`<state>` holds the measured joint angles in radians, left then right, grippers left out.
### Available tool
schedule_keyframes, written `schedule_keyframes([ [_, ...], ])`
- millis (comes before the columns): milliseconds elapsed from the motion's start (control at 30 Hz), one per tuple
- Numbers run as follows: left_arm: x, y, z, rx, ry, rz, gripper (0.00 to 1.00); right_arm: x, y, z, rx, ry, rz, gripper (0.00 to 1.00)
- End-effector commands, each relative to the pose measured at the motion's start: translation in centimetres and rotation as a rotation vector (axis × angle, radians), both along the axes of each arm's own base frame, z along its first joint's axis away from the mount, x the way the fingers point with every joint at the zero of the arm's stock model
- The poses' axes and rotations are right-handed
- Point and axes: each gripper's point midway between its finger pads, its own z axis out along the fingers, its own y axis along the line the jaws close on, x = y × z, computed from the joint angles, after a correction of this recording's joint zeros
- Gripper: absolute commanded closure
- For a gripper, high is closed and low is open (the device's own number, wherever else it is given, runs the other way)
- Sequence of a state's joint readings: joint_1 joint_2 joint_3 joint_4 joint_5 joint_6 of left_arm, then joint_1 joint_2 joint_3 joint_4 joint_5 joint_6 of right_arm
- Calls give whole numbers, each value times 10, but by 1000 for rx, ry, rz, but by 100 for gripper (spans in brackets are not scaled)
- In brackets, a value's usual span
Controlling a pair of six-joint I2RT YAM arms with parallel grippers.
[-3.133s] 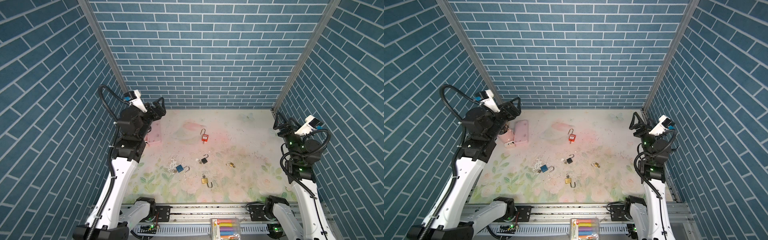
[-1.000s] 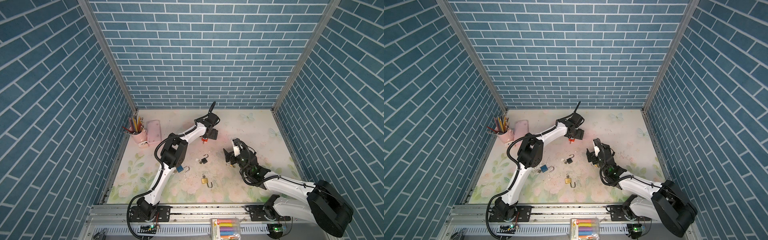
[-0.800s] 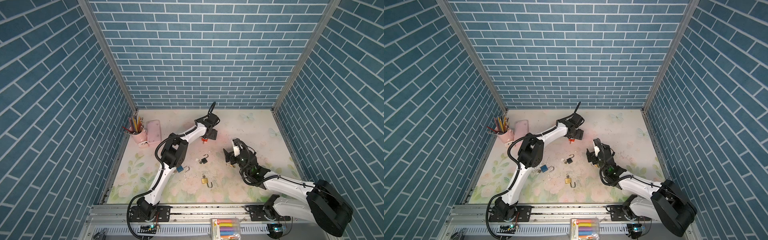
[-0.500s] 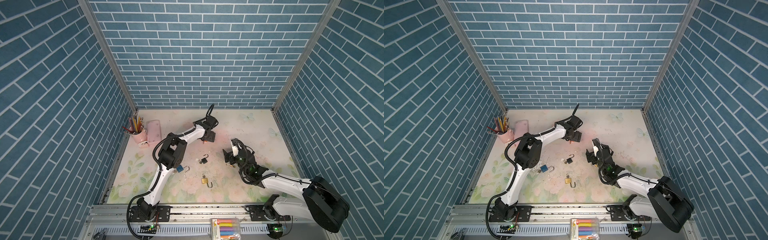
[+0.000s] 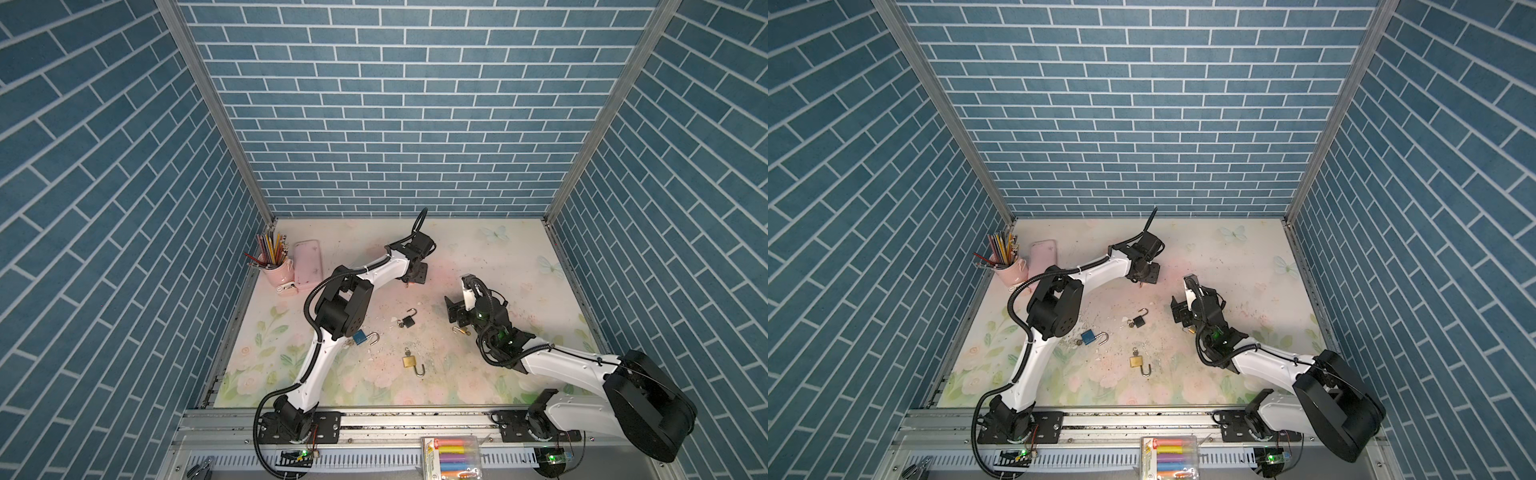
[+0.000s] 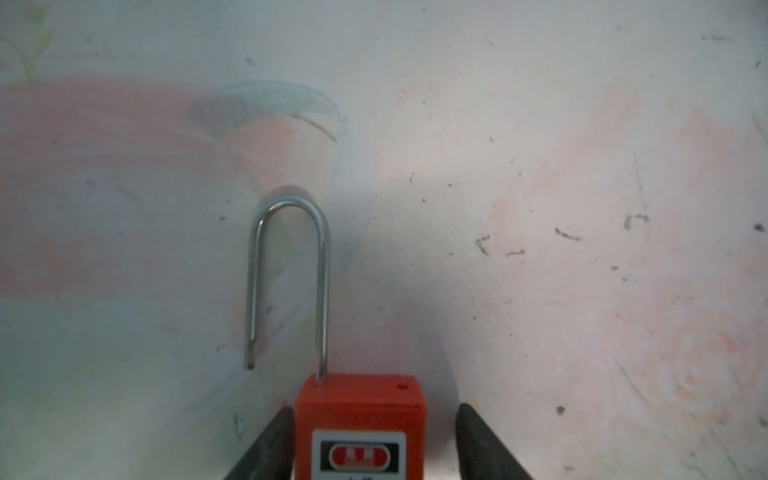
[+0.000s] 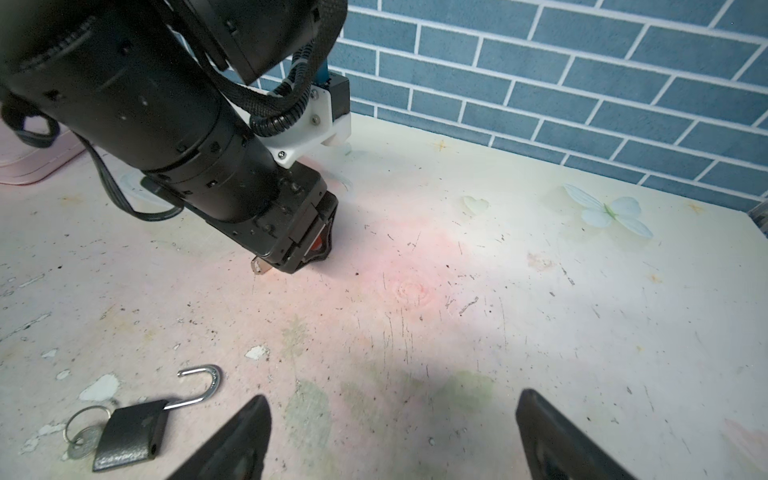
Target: Lock with the key
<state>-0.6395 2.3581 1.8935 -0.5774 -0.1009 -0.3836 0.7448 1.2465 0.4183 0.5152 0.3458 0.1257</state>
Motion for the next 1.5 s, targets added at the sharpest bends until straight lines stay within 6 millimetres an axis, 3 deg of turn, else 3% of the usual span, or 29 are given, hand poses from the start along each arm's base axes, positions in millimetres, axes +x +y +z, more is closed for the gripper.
schedule_keyframes([
  [0,-7,4,-3,-4,23,6,49,9,-4,15,36,-18,-60,8],
  [167,-10,6,4,-23,3,0,73,17,-12,19,48,0,-130,9],
  [333,-13,-1,25,-49,-62,-77,87,27,-27,38,111,7,-201,9],
  [433,-10,-7,54,-58,-148,-139,88,34,-44,60,184,15,-257,10],
  [500,-9,-12,81,-79,-224,-184,98,38,-57,73,260,50,-286,10],
  [600,-14,-19,119,-115,-343,-280,100,39,-72,87,384,125,-290,9],
  [733,-42,-30,154,-165,-454,-520,100,35,-84,100,469,166,-256,9],
  [800,-66,-34,161,-162,-489,-677,100,31,-86,107,470,158,-225,9],
  [933,-121,-34,165,-108,-608,-1016,100,19,-69,122,454,120,-68,8],
  [1067,-162,-25,166,25,-783,-1183,100,3,-41,136,470,93,144,8],
  [1200,-182,-22,170,74,-869,-1239,100,-9,-18,141,500,106,303,10],
  [1467,-198,-26,174,6,-852,-1286,100,-38,22,131,493,206,563,17],
])
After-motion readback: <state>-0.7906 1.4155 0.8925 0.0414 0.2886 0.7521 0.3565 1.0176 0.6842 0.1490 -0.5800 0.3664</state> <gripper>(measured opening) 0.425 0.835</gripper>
